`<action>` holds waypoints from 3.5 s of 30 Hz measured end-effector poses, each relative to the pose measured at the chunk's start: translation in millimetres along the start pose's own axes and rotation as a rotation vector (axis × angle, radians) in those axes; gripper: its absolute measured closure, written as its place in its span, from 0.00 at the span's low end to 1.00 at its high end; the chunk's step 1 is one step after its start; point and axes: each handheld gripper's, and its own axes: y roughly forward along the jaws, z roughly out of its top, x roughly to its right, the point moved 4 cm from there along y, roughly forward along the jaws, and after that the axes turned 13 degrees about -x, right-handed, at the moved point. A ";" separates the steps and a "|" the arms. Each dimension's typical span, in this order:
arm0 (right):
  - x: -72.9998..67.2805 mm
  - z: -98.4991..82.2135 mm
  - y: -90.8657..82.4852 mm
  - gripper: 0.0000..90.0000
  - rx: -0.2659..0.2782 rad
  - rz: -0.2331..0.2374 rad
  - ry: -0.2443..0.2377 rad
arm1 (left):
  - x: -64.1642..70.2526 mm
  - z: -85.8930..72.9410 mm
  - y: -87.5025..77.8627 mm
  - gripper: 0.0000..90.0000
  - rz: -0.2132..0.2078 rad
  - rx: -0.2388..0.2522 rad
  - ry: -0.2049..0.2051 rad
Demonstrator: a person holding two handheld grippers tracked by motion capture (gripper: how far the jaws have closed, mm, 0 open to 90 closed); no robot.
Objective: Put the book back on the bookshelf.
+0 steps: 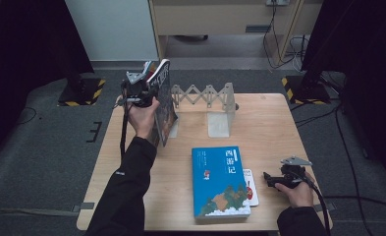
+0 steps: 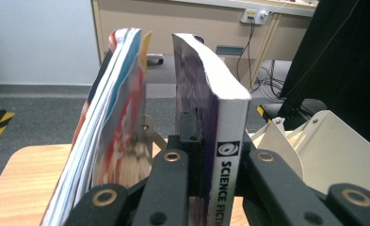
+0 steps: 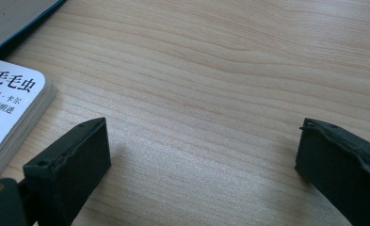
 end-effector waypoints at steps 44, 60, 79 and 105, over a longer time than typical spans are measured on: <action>-0.7 0.2 0.1 0.04 -0.002 0.003 -0.001 | 3.7 -31.5 -4.6 0.91 -0.029 0.022 0.006; -0.7 0.4 0.2 0.04 -0.002 0.001 -0.002 | -6.0 -56.6 -22.8 0.91 -0.043 -0.030 0.036; -1.3 0.5 0.2 0.04 -0.002 0.003 -0.001 | -13.8 -53.1 -35.9 0.81 -0.036 -0.109 0.059; -1.9 0.6 0.3 0.04 -0.003 0.005 -0.007 | -4.2 -38.4 -27.9 0.91 0.076 -0.185 0.040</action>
